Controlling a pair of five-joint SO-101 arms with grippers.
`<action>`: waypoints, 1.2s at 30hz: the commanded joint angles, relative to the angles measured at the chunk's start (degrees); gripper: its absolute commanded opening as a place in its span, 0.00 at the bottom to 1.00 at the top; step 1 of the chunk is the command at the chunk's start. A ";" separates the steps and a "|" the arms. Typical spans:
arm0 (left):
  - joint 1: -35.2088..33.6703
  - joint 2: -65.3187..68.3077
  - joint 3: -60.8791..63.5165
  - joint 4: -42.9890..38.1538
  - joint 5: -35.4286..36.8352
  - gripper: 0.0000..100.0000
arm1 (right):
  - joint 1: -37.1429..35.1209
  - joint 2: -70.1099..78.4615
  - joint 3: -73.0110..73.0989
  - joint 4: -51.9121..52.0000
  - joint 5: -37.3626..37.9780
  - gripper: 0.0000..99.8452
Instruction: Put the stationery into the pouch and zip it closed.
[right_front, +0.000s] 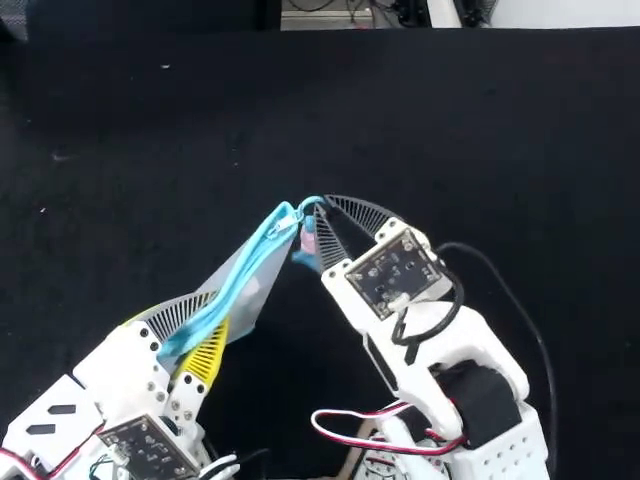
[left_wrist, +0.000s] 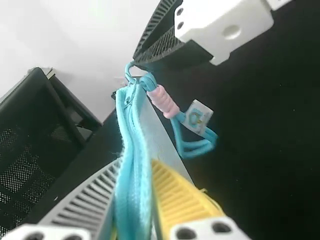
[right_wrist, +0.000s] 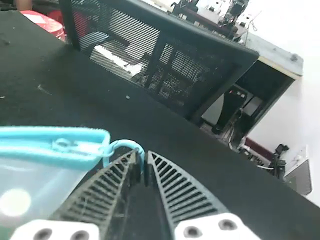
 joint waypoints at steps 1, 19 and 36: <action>0.48 0.88 0.40 2.46 -0.26 0.03 | -2.73 0.22 2.33 -1.58 -0.35 0.01; 0.57 0.88 0.48 2.73 -0.26 0.03 | -3.60 0.22 0.84 1.32 -0.35 0.20; 0.57 0.88 1.01 2.90 -0.35 0.03 | -4.84 30.64 -38.29 33.14 13.27 0.19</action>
